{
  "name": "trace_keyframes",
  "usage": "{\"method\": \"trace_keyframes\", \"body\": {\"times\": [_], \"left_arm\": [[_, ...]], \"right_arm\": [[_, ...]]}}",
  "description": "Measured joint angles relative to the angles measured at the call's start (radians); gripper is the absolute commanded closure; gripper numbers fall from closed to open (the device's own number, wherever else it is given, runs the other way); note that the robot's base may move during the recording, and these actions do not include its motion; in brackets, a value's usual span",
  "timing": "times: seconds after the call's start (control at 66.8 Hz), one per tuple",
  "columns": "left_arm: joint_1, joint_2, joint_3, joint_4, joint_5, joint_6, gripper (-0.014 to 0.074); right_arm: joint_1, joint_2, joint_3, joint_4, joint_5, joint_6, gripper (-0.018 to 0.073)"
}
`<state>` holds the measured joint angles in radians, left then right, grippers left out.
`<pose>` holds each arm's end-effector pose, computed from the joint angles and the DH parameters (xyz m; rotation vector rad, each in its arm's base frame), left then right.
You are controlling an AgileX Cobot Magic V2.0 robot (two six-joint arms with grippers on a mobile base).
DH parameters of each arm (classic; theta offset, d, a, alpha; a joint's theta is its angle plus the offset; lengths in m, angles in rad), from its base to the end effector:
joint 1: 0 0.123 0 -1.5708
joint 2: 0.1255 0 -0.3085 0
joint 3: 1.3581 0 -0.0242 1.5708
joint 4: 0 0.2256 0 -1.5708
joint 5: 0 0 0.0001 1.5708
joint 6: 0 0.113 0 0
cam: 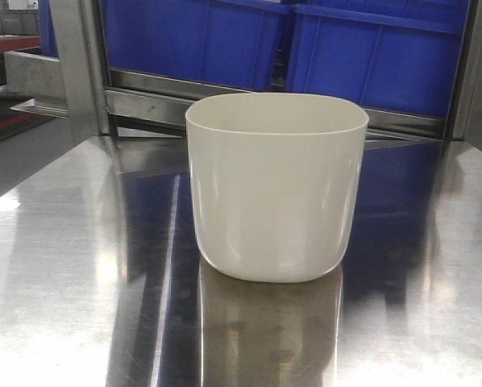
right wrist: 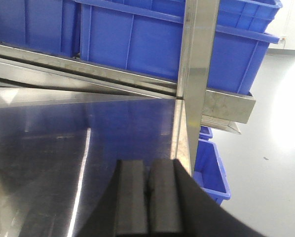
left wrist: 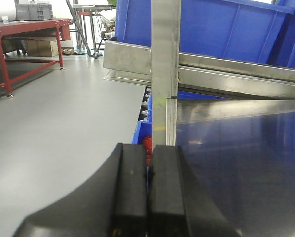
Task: Move white bin to right shelf second layer
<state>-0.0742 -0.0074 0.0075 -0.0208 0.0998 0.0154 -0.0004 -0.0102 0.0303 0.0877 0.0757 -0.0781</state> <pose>0.0292 -0.0024 0.2015 0.0562 1.5828 -0.0638 0.0300 0.0007 0.1967 0.0025 1.5791 0.0122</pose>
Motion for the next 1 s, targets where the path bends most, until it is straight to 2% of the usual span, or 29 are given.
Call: {"method": "trace_keyframes", "body": {"times": [1.002], "left_arm": [[0.000, 0.000, 0.000, 0.000, -0.002, 0.000, 0.0512]], "right_arm": [[0.000, 0.000, 0.000, 0.000, 0.004, 0.000, 0.0503]]}}
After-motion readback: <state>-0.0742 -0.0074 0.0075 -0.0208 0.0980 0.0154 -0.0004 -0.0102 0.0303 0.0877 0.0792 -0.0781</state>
